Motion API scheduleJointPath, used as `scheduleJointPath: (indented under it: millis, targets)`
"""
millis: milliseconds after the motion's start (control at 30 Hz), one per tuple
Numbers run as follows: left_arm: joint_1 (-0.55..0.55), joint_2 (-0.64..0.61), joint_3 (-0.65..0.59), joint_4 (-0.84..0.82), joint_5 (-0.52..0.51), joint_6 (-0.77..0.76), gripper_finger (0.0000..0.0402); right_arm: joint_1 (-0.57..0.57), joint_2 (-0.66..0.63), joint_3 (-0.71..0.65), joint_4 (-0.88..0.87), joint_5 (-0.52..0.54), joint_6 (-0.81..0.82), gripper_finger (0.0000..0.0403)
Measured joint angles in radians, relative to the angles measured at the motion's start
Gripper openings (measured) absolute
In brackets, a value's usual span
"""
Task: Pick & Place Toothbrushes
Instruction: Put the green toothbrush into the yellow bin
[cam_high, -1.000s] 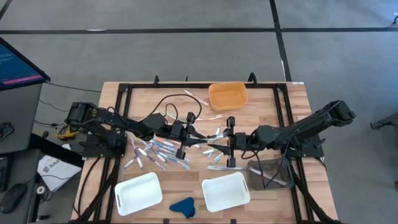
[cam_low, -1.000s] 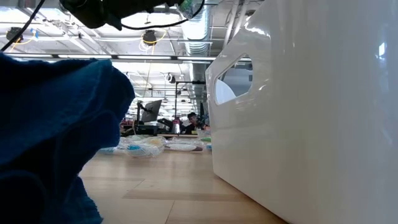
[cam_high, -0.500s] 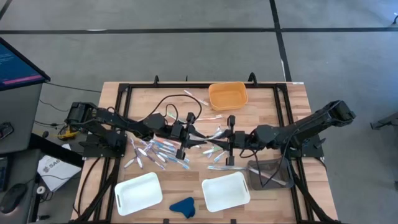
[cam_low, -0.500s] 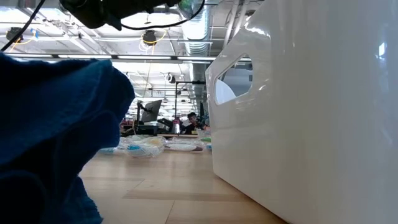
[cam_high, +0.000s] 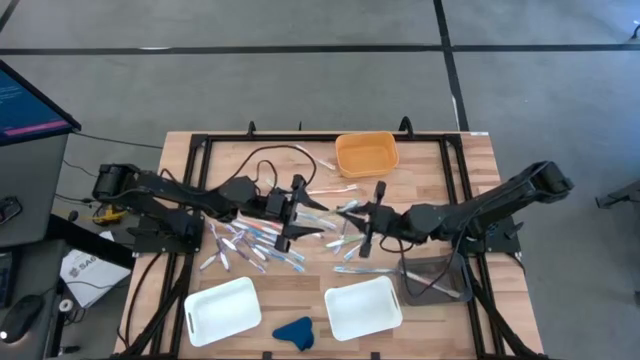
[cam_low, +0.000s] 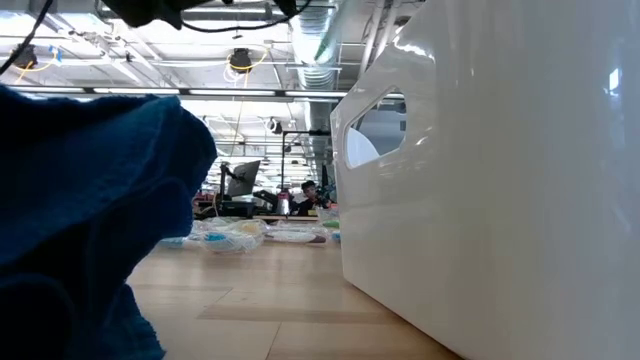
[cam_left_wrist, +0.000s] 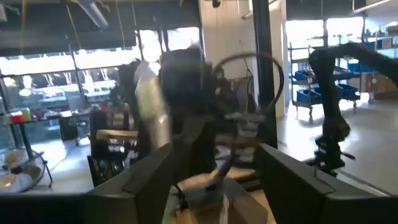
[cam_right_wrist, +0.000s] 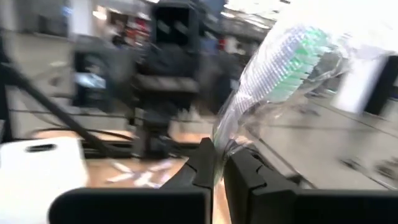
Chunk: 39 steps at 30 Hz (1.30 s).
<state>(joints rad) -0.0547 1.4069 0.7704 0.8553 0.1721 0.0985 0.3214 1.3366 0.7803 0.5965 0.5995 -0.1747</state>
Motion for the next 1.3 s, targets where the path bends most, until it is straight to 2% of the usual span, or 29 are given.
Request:
scheduleJointPath:
  millis: [167, 367, 467, 600, 767, 867, 967, 1067, 1300]
  targets:
    - [-0.011, -0.012, 0.0, -0.014, -0.011, -0.001, 0.023, -0.042, -0.053, 0.0, -0.12, 0.143, -0.008, 0.0005]
    - [-0.012, -0.012, 0.0, -0.019, -0.011, -0.005, 0.0222, -0.181, -0.12, 0.0, -0.285, 0.152, 0.054, 0.0005]
    - [-0.012, -0.012, 0.0, -0.019, -0.011, -0.005, 0.022, -0.283, -0.134, 0.0, -0.344, 0.084, 0.075, 0.0005]
    - [-0.012, -0.012, 0.0, -0.028, -0.011, -0.001, 0.0219, -0.446, -0.13, 0.02, -0.437, -0.081, 0.104, 0.0005]
    - [-0.011, -0.017, 0.0, -0.083, -0.011, 0.011, 0.022, -0.641, -0.065, 0.081, -0.581, -0.29, 0.107, 0.0005]
    - [-0.01, -0.05, 0.0, -0.152, -0.011, 0.053, 0.0218, -0.732, -0.019, 0.127, -0.65, -0.376, 0.083, 0.0005]
    - [-0.01, -0.099, 0.0, -0.226, -0.011, 0.081, 0.0215, -0.797, 0.029, 0.177, -0.749, -0.424, 0.035, 0.0005]
    - [-0.01, -0.15, 0.0, -0.289, -0.011, 0.086, 0.0214, -0.834, 0.077, 0.232, -0.834, -0.427, -0.04, 0.0005]
    - [-0.015, -0.204, -0.015, -0.326, -0.011, 0.085, 0.0214, -0.861, 0.195, 0.337, -0.994, -0.427, -0.195, 0.0005]
